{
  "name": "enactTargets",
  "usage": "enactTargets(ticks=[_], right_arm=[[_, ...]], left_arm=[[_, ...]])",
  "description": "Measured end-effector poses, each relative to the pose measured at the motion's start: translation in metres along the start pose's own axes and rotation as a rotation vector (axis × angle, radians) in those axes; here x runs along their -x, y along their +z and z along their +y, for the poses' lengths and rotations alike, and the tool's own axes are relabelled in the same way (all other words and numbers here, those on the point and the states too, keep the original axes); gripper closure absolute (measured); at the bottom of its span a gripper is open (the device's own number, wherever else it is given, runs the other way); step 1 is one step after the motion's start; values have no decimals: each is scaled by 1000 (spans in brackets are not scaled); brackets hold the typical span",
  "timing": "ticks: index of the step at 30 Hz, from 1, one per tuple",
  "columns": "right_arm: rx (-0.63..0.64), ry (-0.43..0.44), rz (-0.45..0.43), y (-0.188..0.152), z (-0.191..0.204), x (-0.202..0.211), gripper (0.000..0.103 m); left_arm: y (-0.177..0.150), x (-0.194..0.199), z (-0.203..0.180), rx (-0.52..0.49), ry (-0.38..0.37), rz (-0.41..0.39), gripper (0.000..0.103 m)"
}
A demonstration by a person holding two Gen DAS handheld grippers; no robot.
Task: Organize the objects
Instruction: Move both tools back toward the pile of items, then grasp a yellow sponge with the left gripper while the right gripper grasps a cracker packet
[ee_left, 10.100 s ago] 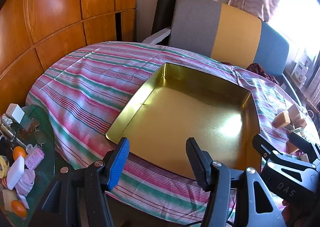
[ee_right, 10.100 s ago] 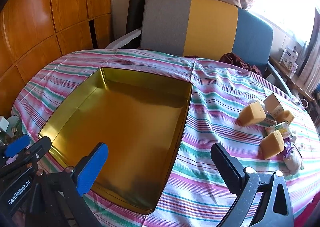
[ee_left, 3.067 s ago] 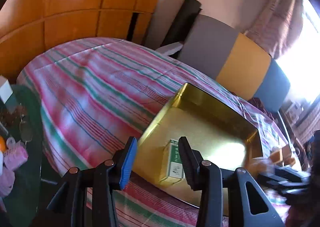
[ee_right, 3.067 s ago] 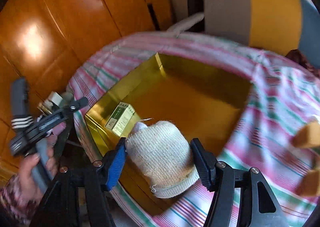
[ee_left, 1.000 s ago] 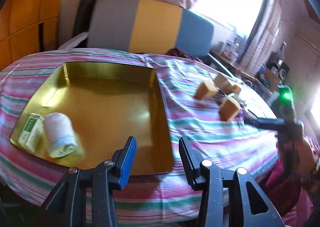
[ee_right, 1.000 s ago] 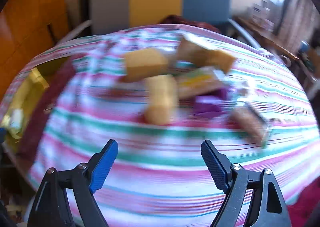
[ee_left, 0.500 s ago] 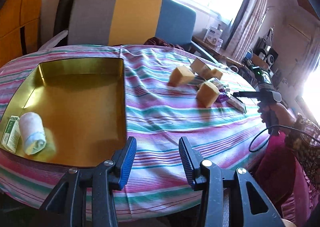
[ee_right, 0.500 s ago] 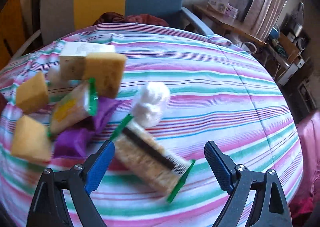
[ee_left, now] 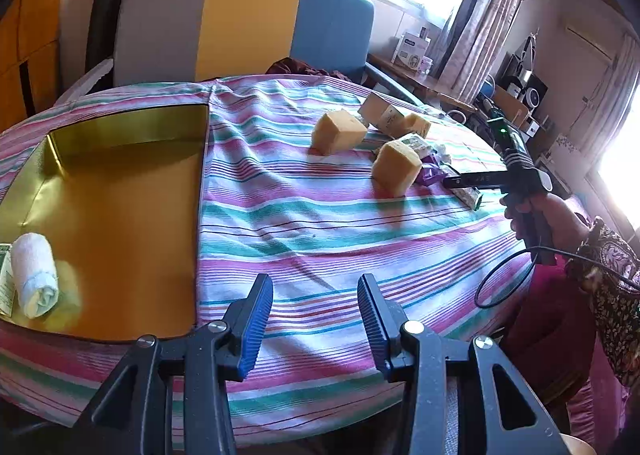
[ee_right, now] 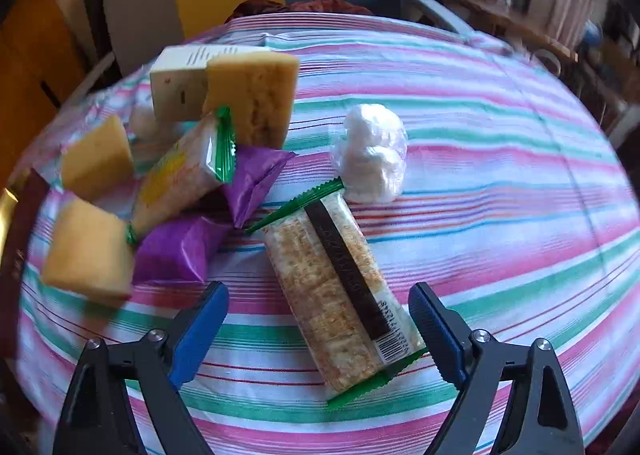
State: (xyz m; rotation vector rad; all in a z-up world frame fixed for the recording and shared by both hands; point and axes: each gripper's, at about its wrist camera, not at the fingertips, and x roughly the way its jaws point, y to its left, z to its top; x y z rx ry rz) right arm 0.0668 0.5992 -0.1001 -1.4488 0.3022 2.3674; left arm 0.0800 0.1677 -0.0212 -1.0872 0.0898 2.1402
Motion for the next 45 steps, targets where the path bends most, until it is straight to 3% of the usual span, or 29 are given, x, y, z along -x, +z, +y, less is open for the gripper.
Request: enactTargets(ticks=[2,4,5,7,11,20,28,30,32,34,41,45], right_arm=[[-2,-22,16,0,0,-5,35],[-17,-20,23,3,-7,-9,41],[-18,-11,19,4,-7,-9,51],[-18,-1,22,3,-6,-6,60],[-21,54,42,-4,2,-1,61],[7,51,48,-4,9,-3,61],[3,60,43,-2,3,-5,61],[5,61,43,1,0,-7,61],[3,63,43,0,0,-6,61],[1,64,45,1,0,-7,61],[-2,58,46,3,5,-7,61],[-10,61,46,2,5,-6,61]], left_arm=[[2,-2,-4,-13,-2,2,59],[5,-3,-9,-21,-7,-1,59],[7,-3,-11,-23,-12,-2,59],[12,-8,-15,-25,-23,1,59],[26,-20,-28,-40,-38,2,59],[86,-76,-80,-93,-70,-17,59],[132,-158,-111,-103,-1,61,59],[131,-174,-106,-97,27,93,54],[127,-173,-96,-48,-28,88,53],[120,-166,-90,-45,-14,84,53],[70,-140,-67,-99,30,119,53],[61,-129,-66,-151,45,63,53]])
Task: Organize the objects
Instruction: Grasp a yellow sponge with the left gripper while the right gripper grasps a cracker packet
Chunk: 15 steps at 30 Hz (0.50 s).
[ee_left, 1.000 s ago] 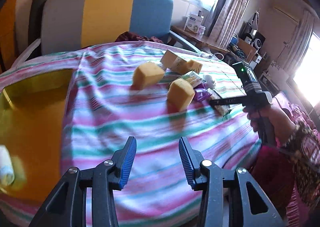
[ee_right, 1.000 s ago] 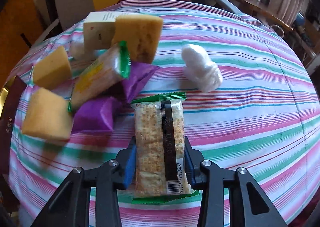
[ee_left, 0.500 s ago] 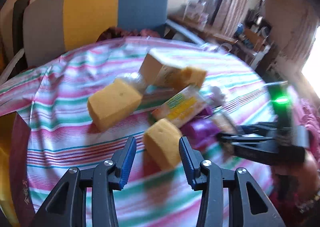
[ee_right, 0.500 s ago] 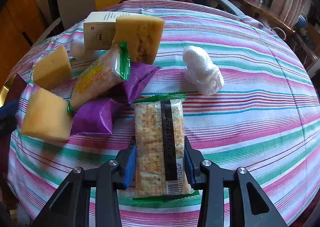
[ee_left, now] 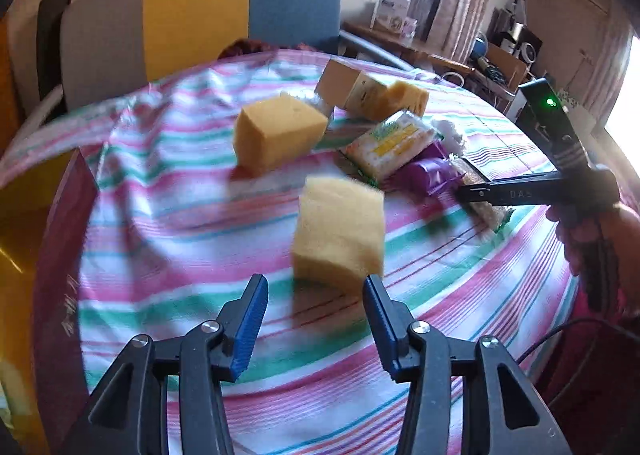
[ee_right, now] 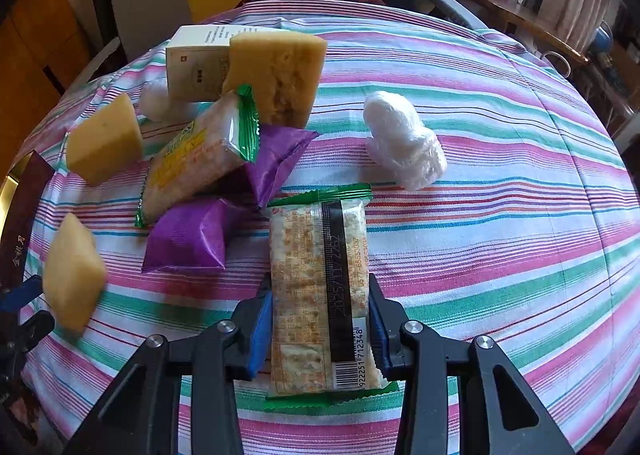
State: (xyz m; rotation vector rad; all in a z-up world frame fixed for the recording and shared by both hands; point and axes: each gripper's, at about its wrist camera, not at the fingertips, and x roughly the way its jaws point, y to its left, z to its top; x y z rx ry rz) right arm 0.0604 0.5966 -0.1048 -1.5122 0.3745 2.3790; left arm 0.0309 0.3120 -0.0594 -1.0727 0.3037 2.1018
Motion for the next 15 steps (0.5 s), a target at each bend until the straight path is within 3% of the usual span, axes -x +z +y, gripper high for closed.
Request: enactTargets(ticks=[3,8,10,12,15], right_arm=[[-4,3,0,-1,0,1,61],[-13,12,-1,-2,-6,3,61],[-17,16,-1,-2,-8,4,61],[-17,16,0,-3,-10,5,61],[-15,13,0,-3,-10,5,61]], left_arm=[[9,-6,-2,-10,36,12,48],[29,-15,-7,44,-56,3,43],[32,-18,-13,29,-57,1,43],[34,-22,-19,1,-41,3,36],[33,-33,-25,-45,-15,23,36]])
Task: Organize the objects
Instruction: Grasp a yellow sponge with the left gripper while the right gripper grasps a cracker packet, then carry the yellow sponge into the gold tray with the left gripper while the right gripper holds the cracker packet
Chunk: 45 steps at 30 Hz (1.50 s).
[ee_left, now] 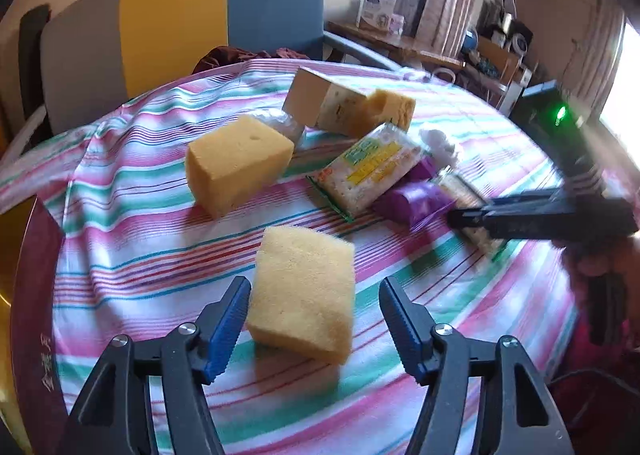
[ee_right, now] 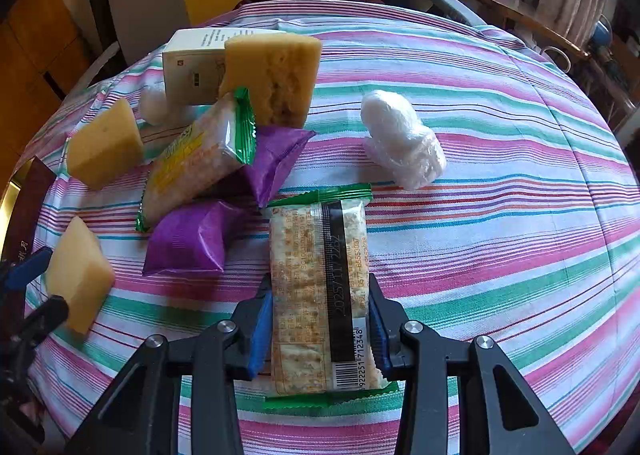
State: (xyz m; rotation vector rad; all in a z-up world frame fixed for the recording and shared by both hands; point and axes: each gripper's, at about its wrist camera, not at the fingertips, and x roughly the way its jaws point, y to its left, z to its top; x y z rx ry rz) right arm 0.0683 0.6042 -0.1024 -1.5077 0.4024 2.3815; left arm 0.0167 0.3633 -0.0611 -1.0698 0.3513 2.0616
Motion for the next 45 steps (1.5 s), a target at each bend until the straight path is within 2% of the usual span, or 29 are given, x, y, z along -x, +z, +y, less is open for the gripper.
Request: enactTargets(ticks=[2,4,13,18,25,28,32,37,45], right_arm=[[-1,0,0,0,0,0,61],[-1,0,0,0,0,0,61],[-8,-14,-17,0,0,3,61],[-70,-12,-91,2,-12,18,62],[-99,-14,-121,2,-14,22,62],[-112,-11,-201,4,-13,36,62],[-138,21,-297,2,-16,55,62],[-121,32,-300,5,-7,52,62],[16,30,-369,8,18,61,62]], left_arm=[[-4,-6,1,-6,4,8,37],[-10,-8,2,-11,30,0,48],[-31,-4,19,45,-40,-74,50],[-35,-3,18,48,-36,-90,50],[-42,7,23,89,-38,-78,51],[-49,19,30,137,-63,-71,51],[-55,43,38,171,-86,-100,51],[-59,78,55,204,-80,-153,51],[-68,122,105,302,-27,-201,51]])
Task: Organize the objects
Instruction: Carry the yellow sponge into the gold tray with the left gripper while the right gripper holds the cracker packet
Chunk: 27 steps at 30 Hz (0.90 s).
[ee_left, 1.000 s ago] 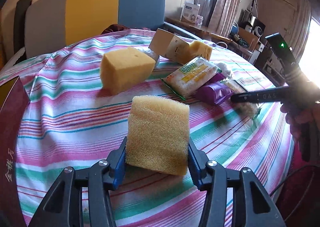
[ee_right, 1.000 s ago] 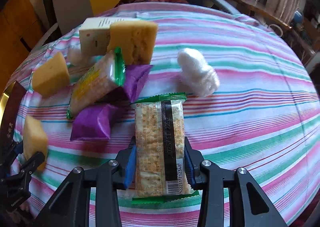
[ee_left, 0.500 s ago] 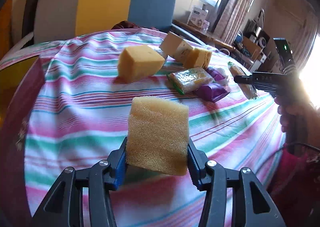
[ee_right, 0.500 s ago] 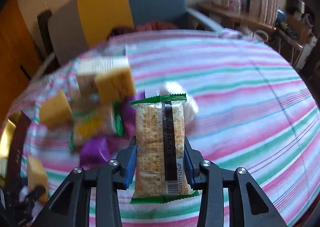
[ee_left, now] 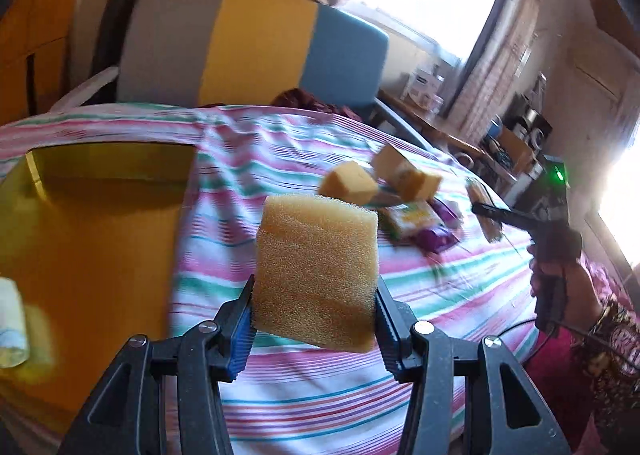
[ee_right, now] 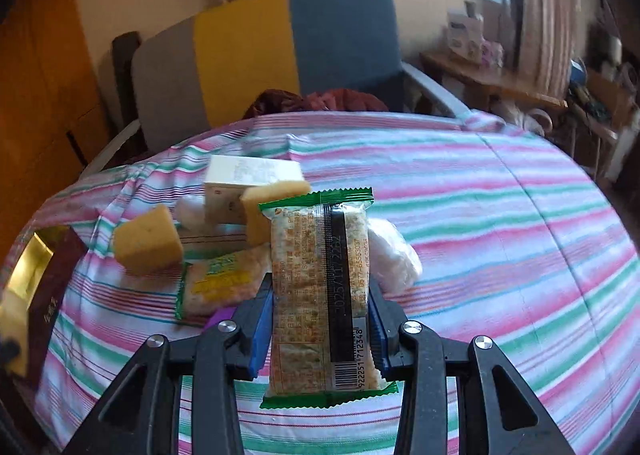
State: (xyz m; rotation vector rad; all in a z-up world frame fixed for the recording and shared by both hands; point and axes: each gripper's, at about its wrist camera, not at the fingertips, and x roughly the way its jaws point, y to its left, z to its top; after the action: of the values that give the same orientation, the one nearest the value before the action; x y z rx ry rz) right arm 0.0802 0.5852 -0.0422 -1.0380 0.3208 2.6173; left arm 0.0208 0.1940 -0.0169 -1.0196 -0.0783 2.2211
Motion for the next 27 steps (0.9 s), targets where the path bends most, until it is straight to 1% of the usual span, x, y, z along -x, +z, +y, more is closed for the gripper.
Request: enactTargets(ticks=[4,7,10,11,14,18,20,24,27], right_arm=[[54,25,-33,0,13,5,62],[69,56,-32,-1,20,7,62],[92,67,-41,-3,26,8,62],[87,81,-42,-3,27,9,62],[96,98,-43,-3,33,10,62],[92,122,-42,0,44,16,62],[84,154,-43,1,53,20,62],[116,204,-41,2,83,27,62],[131,255,-27,2,111,30,62]], left_arm=[[1,14,37,81,48,2,51],[1,20,61,109,93,7,51],[0,21,85,135,142,51,51],[0,20,97,152,164,78,51],[-4,20,121,189,203,121,51],[-10,17,138,182,242,177,50],[-14,18,146,184,268,187,50],[-19,22,148,166,291,206,49],[-20,26,150,141,324,206,49]])
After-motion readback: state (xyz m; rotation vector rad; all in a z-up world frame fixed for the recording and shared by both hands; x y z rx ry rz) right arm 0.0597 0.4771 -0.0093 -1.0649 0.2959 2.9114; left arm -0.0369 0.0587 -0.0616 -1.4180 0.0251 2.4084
